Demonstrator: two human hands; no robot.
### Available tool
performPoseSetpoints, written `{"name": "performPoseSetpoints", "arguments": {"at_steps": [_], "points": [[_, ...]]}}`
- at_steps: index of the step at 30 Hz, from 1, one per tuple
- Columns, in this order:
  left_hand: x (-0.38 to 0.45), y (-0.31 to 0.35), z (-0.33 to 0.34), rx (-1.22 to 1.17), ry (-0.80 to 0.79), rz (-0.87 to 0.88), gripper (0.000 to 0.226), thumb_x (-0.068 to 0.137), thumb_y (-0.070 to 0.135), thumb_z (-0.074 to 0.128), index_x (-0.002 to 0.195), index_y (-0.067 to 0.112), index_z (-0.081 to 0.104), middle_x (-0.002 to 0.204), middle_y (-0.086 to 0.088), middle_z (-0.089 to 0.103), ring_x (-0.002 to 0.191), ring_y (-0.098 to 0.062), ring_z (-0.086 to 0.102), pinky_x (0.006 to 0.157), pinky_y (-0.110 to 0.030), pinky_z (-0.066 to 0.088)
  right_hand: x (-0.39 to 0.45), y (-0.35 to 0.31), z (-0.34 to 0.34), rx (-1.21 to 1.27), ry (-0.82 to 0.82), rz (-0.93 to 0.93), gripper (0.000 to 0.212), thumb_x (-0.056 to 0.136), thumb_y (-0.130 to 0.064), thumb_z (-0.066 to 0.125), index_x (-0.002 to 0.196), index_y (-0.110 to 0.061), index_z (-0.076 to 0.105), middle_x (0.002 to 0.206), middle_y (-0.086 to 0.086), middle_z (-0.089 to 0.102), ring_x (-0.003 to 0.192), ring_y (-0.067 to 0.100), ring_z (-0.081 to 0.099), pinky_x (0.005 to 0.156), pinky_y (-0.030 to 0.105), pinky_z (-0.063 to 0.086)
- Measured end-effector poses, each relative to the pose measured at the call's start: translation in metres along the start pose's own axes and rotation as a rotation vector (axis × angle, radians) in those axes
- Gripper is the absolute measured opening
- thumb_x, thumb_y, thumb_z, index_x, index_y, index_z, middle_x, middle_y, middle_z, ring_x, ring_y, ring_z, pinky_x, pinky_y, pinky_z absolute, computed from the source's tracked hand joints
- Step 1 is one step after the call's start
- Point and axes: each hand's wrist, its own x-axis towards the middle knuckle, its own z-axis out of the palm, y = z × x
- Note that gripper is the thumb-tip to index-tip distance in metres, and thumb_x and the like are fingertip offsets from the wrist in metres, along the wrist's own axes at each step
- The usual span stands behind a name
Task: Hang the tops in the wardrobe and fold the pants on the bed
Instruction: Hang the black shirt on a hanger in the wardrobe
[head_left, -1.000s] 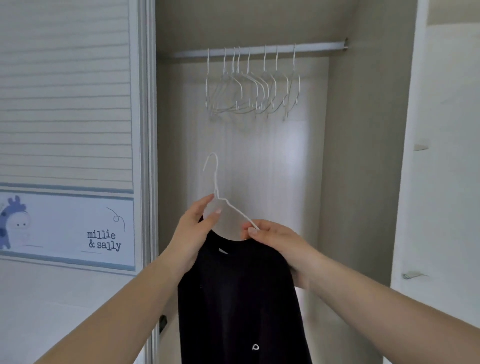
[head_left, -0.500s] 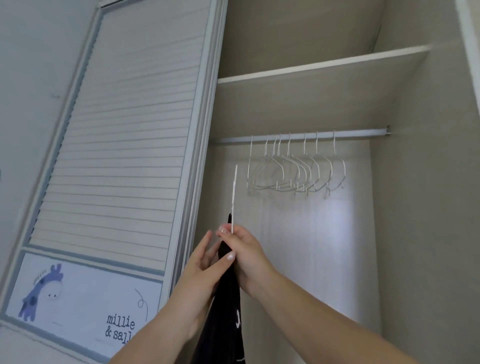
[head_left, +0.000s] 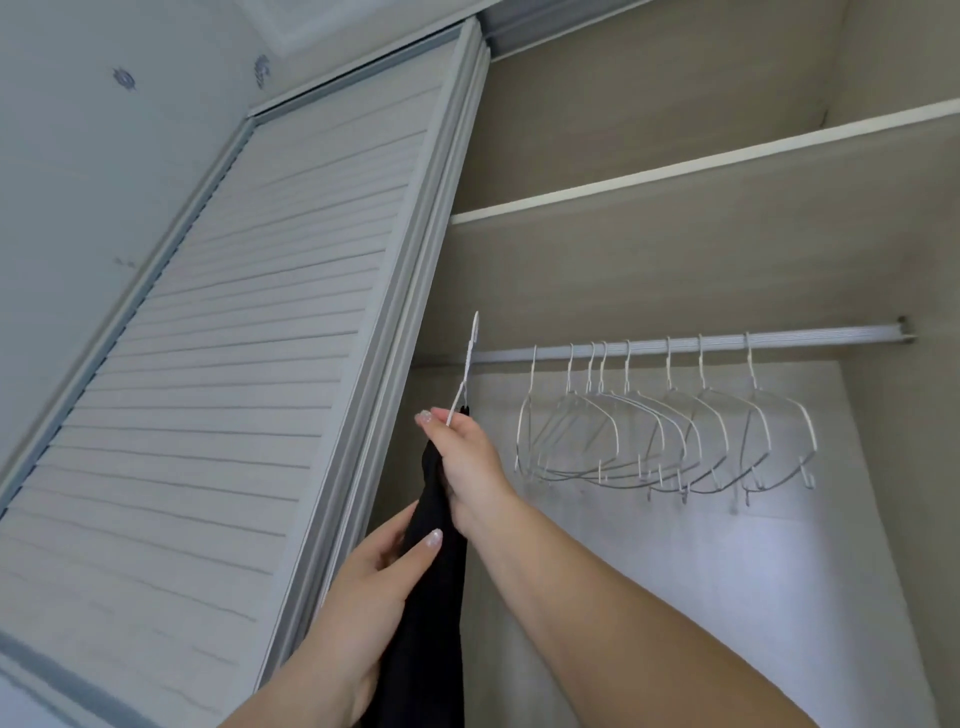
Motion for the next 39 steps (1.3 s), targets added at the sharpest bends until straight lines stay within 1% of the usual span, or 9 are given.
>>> {"name": "performPoseSetpoints", "arguments": {"at_steps": [4, 8, 16, 20, 22, 26, 32, 35, 39], "points": [[0.036, -0.017, -0.002, 0.039, 0.035, 0.058, 0.04, 0.09, 0.007, 0.059, 0.125, 0.028, 0.061, 0.115, 0.006, 0.069, 0.107, -0.014, 0.065, 0.088, -0.03, 0.053, 0.06, 0.001, -0.006, 0.017, 0.007, -0.075, 0.041, 0.09, -0.03, 0.064, 0.128, -0.019, 0.056, 0.124, 0.001, 0.058, 0.119, 0.015, 0.051, 0.106, 0.032, 0.038], [0.059, -0.035, -0.004, 0.098, 0.035, 0.072, 0.042, 0.09, 0.005, 0.059, 0.125, 0.028, 0.06, 0.114, 0.007, 0.07, 0.106, -0.011, 0.066, 0.08, -0.022, 0.055, 0.104, 0.006, -0.012, 0.055, 0.018, -0.106, 0.048, 0.091, -0.031, 0.063, 0.135, -0.016, 0.051, 0.134, 0.001, 0.055, 0.125, 0.015, 0.048, 0.105, 0.029, 0.036], [0.105, -0.06, -0.008, 0.223, 0.142, 0.022, 0.042, 0.092, 0.008, 0.058, 0.124, 0.035, 0.061, 0.114, 0.011, 0.069, 0.109, -0.01, 0.064, 0.1, -0.039, 0.047, 0.168, 0.023, -0.019, 0.078, 0.076, -0.086, 0.051, 0.093, -0.03, 0.059, 0.139, -0.012, 0.046, 0.136, 0.003, 0.052, 0.126, 0.018, 0.047, 0.109, 0.033, 0.035], [0.124, -0.065, -0.008, 0.212, 0.16, -0.007, 0.039, 0.092, 0.01, 0.059, 0.11, 0.044, 0.065, 0.109, 0.015, 0.07, 0.101, -0.006, 0.066, 0.088, -0.031, 0.052, 0.189, 0.029, -0.021, 0.071, 0.113, -0.11, 0.045, 0.094, -0.029, 0.057, 0.133, -0.006, 0.052, 0.128, 0.005, 0.057, 0.119, 0.018, 0.051, 0.102, 0.028, 0.038], [0.131, -0.067, -0.011, 0.218, 0.172, -0.021, 0.04, 0.093, 0.01, 0.058, 0.116, 0.042, 0.062, 0.11, 0.015, 0.07, 0.103, -0.008, 0.066, 0.091, -0.034, 0.052, 0.196, 0.031, -0.024, 0.067, 0.148, -0.127, 0.039, 0.094, -0.028, 0.057, 0.125, -0.005, 0.057, 0.116, 0.005, 0.059, 0.114, 0.019, 0.053, 0.093, 0.025, 0.037], [0.142, -0.07, -0.016, 0.227, 0.142, -0.028, 0.042, 0.096, 0.004, 0.049, 0.121, 0.037, 0.058, 0.109, 0.013, 0.071, 0.1, -0.01, 0.068, 0.087, -0.032, 0.053, 0.208, 0.038, -0.035, -0.003, 0.185, -0.116, 0.038, 0.094, -0.032, 0.055, 0.117, -0.002, 0.06, 0.123, 0.011, 0.06, 0.106, 0.02, 0.055, 0.088, 0.025, 0.037], [0.143, -0.086, -0.018, 0.254, 0.162, -0.077, 0.047, 0.097, -0.001, 0.044, 0.133, 0.029, 0.053, 0.11, 0.015, 0.07, 0.104, -0.007, 0.066, 0.092, -0.031, 0.052, 0.203, 0.066, -0.043, -0.052, 0.22, -0.021, 0.048, 0.095, -0.034, 0.053, 0.117, 0.009, 0.053, 0.123, 0.021, 0.056, 0.117, 0.033, 0.051, 0.097, 0.037, 0.043], [0.137, -0.091, -0.022, 0.259, 0.158, -0.096, 0.047, 0.096, -0.001, 0.045, 0.132, 0.029, 0.054, 0.111, 0.016, 0.069, 0.102, -0.006, 0.066, 0.081, -0.024, 0.055, 0.198, 0.069, -0.048, -0.026, 0.197, -0.015, 0.047, 0.095, -0.037, 0.053, 0.115, 0.006, 0.054, 0.119, 0.017, 0.057, 0.111, 0.026, 0.052, 0.09, 0.034, 0.043], [0.122, -0.089, -0.023, 0.267, 0.145, -0.092, 0.044, 0.096, 0.002, 0.049, 0.128, 0.031, 0.056, 0.11, 0.013, 0.07, 0.1, -0.008, 0.067, 0.072, -0.02, 0.056, 0.18, 0.07, -0.05, -0.036, 0.166, -0.073, 0.054, 0.092, -0.038, 0.058, 0.131, -0.003, 0.048, 0.136, 0.011, 0.051, 0.123, 0.024, 0.048, 0.102, 0.035, 0.038]]}}
